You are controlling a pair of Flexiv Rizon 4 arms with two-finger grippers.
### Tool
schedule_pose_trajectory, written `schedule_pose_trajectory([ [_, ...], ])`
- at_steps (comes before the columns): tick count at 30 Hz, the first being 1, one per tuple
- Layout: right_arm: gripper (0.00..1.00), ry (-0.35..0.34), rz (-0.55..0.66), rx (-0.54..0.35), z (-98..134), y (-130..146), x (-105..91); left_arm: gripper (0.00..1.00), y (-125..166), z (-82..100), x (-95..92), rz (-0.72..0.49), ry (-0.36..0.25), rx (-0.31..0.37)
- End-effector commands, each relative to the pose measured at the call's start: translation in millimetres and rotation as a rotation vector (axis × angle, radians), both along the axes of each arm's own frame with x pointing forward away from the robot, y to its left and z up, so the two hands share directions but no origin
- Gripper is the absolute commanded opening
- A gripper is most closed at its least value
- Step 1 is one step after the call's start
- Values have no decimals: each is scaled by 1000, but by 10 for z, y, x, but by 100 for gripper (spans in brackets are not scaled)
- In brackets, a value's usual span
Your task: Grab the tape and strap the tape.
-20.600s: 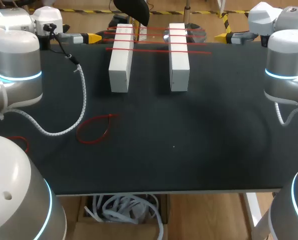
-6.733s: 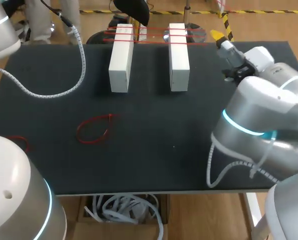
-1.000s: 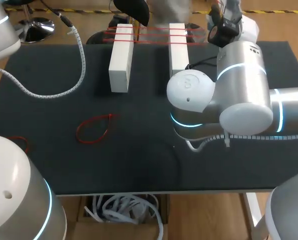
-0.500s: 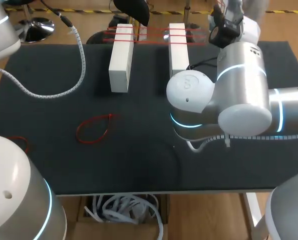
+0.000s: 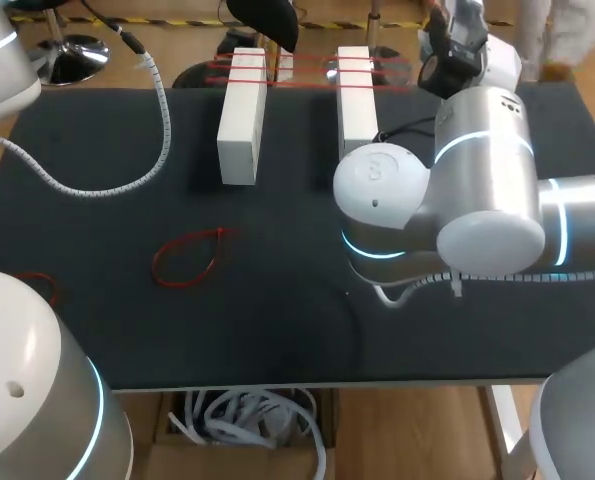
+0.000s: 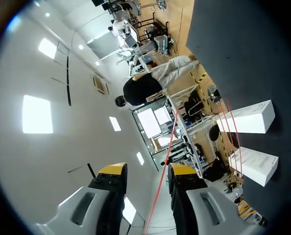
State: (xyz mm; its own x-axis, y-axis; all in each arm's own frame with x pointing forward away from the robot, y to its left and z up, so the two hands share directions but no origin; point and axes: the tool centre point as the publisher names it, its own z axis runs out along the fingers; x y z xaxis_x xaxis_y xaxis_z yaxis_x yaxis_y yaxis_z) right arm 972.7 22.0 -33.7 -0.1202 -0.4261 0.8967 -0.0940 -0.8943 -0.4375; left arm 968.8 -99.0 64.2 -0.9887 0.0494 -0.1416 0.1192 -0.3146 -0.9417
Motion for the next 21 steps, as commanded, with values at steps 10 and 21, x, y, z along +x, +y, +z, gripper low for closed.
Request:
schedule_pose_trajectory([
  [10, 31, 10, 6, 6, 26, 1, -43, 0, 7, -1, 4, -3, -1, 1],
  [21, 0, 12, 6, 11, 33, 1, -48, 0, 7, -1, 4, -3, -1, 1],
])
